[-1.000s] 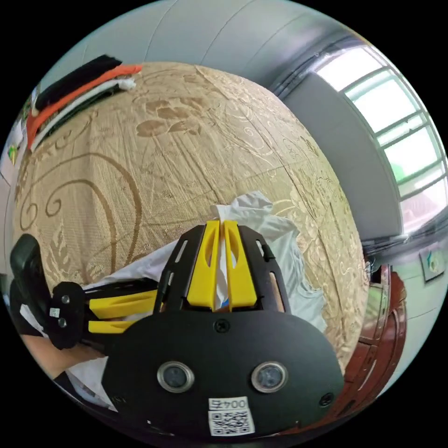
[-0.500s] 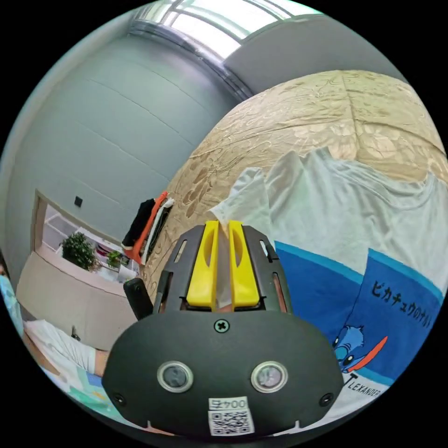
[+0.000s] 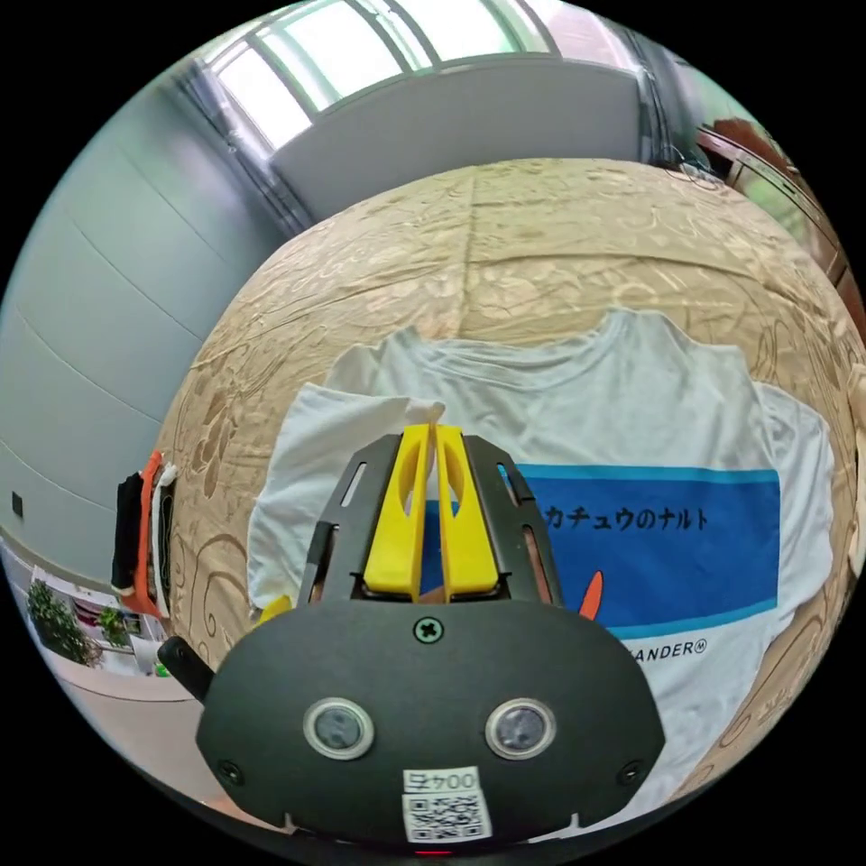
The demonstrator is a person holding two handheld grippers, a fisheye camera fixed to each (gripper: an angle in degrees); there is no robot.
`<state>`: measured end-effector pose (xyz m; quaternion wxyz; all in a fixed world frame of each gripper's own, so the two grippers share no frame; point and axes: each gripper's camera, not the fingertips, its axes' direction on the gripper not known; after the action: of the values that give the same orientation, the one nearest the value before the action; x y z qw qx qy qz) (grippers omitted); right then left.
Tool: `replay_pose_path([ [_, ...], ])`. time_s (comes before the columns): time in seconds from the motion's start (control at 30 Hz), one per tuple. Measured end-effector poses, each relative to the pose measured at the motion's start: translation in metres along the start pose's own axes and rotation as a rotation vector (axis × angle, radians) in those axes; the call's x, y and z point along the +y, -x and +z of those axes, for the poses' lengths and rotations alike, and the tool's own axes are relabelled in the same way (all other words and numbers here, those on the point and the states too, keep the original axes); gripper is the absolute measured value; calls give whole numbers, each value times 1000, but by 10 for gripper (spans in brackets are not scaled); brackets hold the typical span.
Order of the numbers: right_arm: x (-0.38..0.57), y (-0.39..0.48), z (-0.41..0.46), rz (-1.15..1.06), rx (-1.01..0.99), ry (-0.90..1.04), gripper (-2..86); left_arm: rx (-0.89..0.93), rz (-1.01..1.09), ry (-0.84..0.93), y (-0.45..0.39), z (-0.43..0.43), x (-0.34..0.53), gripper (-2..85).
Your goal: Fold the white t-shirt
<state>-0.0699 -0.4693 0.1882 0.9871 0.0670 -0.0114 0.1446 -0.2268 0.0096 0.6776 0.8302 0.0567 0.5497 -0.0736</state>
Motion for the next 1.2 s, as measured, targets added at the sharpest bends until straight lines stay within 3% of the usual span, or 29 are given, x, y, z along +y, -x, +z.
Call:
replay_pose_path([
  [0.2, 20, -14, -24, -16, -96, -70, 68, 16, -8, -3, 2, -5, -3, 74],
  [0.3, 45, 25, -35, -280, -257, -27, 63, 33, -35, -9, 6, -7, -5, 73],
  [0.37, 85, 71, -35, -569, -189, 41, 67, 43, -53, -7, 9, -9, -7, 68],
  [0.57, 135, 129, -17, -924, 65, 107, 92, -31, -127, -105, 6, -53, -7, 33],
  [0.77, 101, 144, -12, -948, 198, 135, 27, -143, -217, -99, 20, -67, -19, 24],
  [0.93, 77, 132, -22, -964, -18, 303, 31, -192, -274, -118, 23, -80, -15, 16],
  [1.0, 71, 124, -16, -944, -60, 335, 46, -226, -198, -171, -2, -91, -17, 9],
  [1.1, 46, 113, -21, -877, -151, 337, 58, -110, -85, -120, -33, -75, -33, 5],
  [1.2, 19, 101, -40, -779, -162, 191, 51, -36, -7, -26, -49, -35, -45, 3],
])
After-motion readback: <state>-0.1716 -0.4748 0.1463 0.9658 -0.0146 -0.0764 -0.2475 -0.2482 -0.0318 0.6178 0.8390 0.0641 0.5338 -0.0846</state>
